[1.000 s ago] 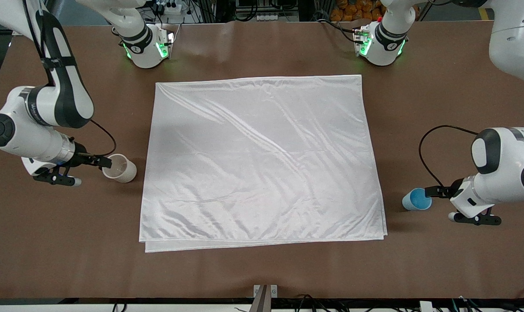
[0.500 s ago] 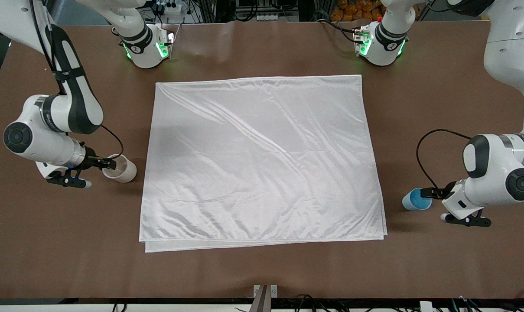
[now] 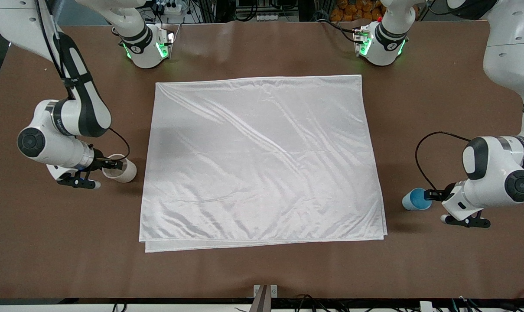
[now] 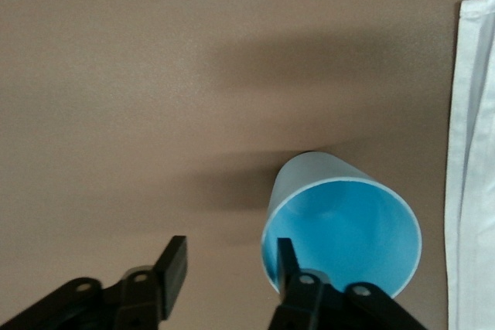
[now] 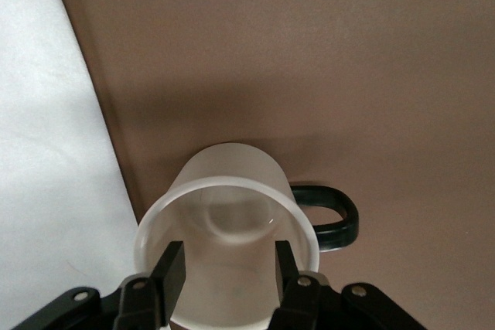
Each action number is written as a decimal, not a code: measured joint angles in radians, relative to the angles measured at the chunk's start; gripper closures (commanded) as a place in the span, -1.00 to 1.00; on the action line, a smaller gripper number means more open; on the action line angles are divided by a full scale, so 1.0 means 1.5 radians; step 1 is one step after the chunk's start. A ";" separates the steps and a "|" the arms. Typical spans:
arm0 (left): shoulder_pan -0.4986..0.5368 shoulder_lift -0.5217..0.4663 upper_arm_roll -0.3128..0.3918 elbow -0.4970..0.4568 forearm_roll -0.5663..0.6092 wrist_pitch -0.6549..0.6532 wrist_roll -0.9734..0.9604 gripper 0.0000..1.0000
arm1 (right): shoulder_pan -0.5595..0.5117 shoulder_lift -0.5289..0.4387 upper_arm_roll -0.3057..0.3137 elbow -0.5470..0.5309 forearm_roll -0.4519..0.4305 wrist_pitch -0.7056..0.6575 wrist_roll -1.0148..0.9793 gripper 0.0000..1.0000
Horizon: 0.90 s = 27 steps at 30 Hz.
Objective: Place blue cup into white mug on cloth
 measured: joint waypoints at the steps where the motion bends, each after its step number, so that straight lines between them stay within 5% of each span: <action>1: 0.001 0.000 0.000 0.001 0.000 0.000 0.000 1.00 | 0.001 0.001 0.000 -0.002 0.000 0.002 0.000 -0.11; 27: 0.002 0.000 0.000 0.004 0.000 0.000 -0.007 1.00 | 0.003 0.013 0.000 -0.011 0.000 0.011 0.000 -0.12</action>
